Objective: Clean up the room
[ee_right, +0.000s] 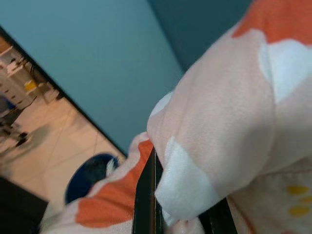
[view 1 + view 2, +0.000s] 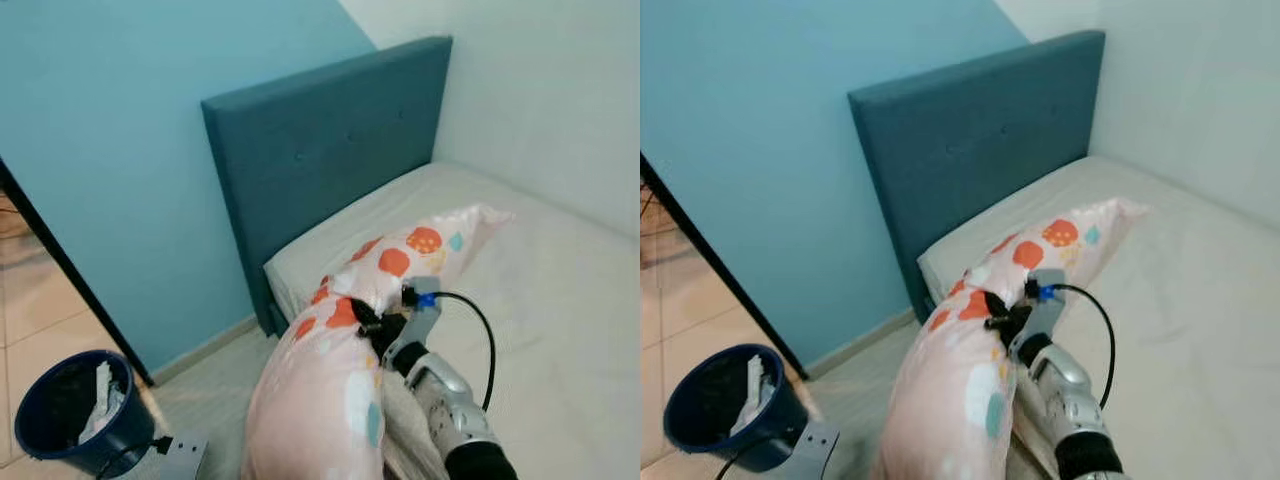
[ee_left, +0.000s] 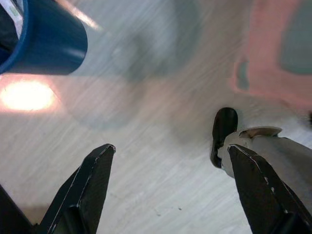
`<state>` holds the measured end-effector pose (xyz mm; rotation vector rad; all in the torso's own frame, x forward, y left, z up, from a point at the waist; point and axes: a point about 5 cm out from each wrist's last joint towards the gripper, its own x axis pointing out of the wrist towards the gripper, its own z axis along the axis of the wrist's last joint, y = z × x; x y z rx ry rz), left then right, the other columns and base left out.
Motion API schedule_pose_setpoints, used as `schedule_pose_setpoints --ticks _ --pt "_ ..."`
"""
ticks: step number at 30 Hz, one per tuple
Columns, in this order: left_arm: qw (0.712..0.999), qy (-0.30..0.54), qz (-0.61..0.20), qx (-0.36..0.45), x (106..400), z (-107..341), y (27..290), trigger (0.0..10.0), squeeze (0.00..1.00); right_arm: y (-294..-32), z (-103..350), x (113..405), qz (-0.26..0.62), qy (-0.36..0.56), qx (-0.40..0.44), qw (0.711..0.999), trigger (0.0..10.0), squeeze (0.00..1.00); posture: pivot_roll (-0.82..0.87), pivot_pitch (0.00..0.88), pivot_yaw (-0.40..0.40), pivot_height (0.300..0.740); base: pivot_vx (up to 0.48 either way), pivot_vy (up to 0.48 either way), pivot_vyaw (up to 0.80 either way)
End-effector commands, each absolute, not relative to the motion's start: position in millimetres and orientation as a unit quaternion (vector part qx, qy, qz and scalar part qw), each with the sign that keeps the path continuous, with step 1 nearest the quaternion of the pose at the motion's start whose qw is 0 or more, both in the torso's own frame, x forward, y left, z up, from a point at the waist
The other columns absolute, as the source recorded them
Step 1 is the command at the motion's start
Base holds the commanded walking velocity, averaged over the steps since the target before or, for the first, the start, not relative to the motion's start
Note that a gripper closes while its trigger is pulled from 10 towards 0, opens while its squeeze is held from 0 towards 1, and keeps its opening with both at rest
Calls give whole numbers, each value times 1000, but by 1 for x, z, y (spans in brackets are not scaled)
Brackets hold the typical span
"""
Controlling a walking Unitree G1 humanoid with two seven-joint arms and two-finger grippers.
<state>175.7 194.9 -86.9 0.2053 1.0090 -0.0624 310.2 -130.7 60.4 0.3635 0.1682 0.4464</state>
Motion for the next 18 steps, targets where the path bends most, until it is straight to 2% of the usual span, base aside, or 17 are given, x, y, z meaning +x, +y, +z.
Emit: schedule_pose_setpoints --ticks 1,14,18 --pt "866 487 -32 104 172 -88 198 10000 0 -131 73 315 222 43 170 959 10000 0 -115 41 8 740 0 -349 775" --pt "872 482 -22 84 172 -88 199 10000 0 -142 71 319 162 42 157 973 10000 0 -117 39 10 740 0 0 779" --pt "873 480 -25 81 174 -87 198 10000 0 -149 75 324 129 33 164 977 10000 0 -118 39 11 740 480 0 0"
